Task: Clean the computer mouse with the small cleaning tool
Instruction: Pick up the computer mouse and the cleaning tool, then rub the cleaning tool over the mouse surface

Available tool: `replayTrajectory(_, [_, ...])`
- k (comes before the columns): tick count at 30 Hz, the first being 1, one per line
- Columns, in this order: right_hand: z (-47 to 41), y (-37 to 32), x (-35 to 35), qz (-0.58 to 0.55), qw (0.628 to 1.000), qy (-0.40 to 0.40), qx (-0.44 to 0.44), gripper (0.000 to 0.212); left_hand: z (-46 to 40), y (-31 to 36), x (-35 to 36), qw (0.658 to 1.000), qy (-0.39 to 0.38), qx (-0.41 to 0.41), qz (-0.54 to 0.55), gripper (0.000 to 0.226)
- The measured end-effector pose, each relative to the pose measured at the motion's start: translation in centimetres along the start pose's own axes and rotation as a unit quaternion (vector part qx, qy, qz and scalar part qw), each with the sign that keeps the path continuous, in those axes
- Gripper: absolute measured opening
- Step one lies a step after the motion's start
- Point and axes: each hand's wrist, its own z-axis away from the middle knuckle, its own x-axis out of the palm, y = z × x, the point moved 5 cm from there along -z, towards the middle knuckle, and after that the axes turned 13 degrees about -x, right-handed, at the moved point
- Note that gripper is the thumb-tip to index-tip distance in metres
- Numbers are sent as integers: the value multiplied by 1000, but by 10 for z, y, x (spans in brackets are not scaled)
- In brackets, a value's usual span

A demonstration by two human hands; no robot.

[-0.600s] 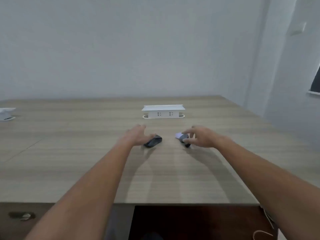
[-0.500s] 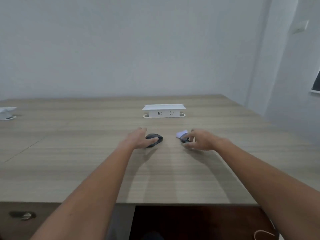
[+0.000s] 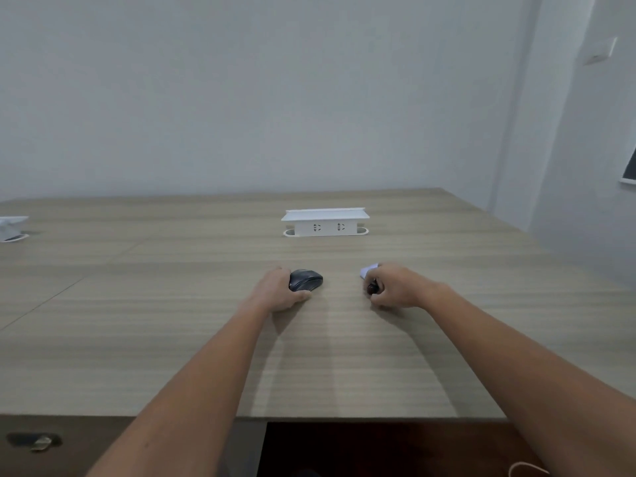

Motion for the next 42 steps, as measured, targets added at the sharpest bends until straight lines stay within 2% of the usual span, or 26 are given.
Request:
replayTrajectory(4, [-8,2,-9,17,999,44,3,17,-3,1,0,1000,-1,2,20,40])
replayTrajectory(8, [-10,7,-28,9,993,113,22,12,-7,3,0,998,-44,22,39,36])
replayTrajectory(12, [-8,13,-45,-67,978,184,76,13,-10,10,3,993,-96,60,32,30])
replayTrajectory(15, [-9,14,-48,-168,958,211,97,15,-11,18,6,986,-141,79,45,29])
replayTrajectory(20, [-12,14,-40,-283,929,222,92,21,-11,25,11,981,-167,83,49,49])
replayTrajectory(23, [-18,13,-33,-313,927,190,83,23,-12,27,10,980,-174,89,43,48])
replayTrajectory(26, [-22,10,-31,-211,966,125,82,21,-14,28,11,978,-178,96,45,47])
replayTrajectory(28, [-25,7,-37,-142,979,126,77,18,-14,28,11,978,-176,100,46,47])
replayTrajectory(30, [-29,2,-42,-146,976,147,66,18,-14,28,11,976,-181,107,52,43])
replayTrajectory(33, [-34,-3,-39,-185,972,134,54,18,-15,28,12,974,-185,114,62,42])
replayTrajectory(35, [-38,-1,-35,-138,982,118,56,15,-15,28,13,973,-187,114,69,45])
replayTrajectory(37, [-38,-3,-40,-90,984,142,64,13,-14,29,13,973,-186,117,68,45])
replayTrajectory(39, [-38,-5,-43,-127,975,169,66,13,-15,29,13,973,-185,121,66,43])
replayTrajectory(42, [-38,-9,-39,-169,975,127,69,14,-16,27,13,973,-189,113,68,43])
